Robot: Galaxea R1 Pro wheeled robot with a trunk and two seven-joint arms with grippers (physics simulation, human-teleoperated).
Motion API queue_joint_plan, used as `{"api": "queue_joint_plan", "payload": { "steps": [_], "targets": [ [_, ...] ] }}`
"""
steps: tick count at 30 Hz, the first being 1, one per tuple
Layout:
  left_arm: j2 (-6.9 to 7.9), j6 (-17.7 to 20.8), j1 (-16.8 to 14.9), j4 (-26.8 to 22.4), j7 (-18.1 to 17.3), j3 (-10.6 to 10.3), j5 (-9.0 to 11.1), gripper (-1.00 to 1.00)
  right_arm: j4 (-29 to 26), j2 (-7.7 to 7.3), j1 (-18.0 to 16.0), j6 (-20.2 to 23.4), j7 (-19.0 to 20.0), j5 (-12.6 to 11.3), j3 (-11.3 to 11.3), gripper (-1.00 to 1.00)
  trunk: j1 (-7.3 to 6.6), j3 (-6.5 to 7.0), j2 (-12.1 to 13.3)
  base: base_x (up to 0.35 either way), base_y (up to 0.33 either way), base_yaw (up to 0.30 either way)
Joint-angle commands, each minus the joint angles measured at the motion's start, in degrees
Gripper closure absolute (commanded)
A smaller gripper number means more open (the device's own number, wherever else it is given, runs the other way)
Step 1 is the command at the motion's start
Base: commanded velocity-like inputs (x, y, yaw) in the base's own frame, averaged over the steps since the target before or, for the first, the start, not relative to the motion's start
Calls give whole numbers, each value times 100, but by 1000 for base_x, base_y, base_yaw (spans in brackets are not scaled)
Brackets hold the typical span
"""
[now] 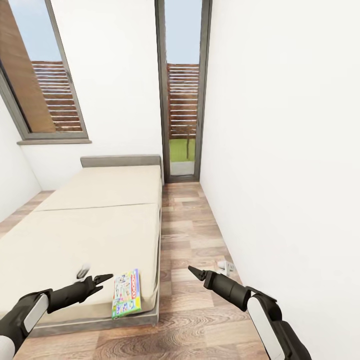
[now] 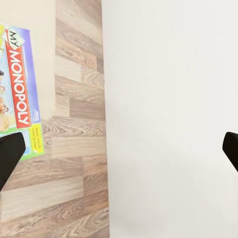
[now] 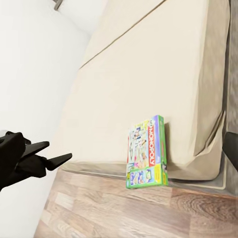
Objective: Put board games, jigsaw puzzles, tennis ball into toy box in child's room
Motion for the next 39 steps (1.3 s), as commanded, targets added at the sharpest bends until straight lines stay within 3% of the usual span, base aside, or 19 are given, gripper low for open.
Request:
{"api": "queue_joint_plan", "payload": {
  "steps": [1, 11, 17, 25, 39],
  "targets": [
    [21, 44, -3, 0, -18, 6, 22, -100, -2, 2, -3, 40, -1, -31, -6, -100, 22, -24, -45, 0, 0, 0],
    [270, 100, -3, -2, -138, 10, 51, -100, -1, 1, -3, 46, -5, -32, -6, -100, 242, -204, -446, 0, 0, 0],
    [357, 137, -3, -3, -582, 5, 37, -100, -1, 1, -3, 47, -6, -32, -6, -100, 374, -311, -687, 0, 0, 0],
    [378, 171, -3, -1, -942, -8, 31, -100, -1, 1, -3, 47, -6, -32, -6, -100, 550, -455, -1007, 0, 0, 0],
    [376, 178, -3, -1, -992, -23, 29, -100, -34, 1, -3, 78, 10, -40, 1, -100, 857, -706, -1569, 0, 0, 0]
  ]
}}
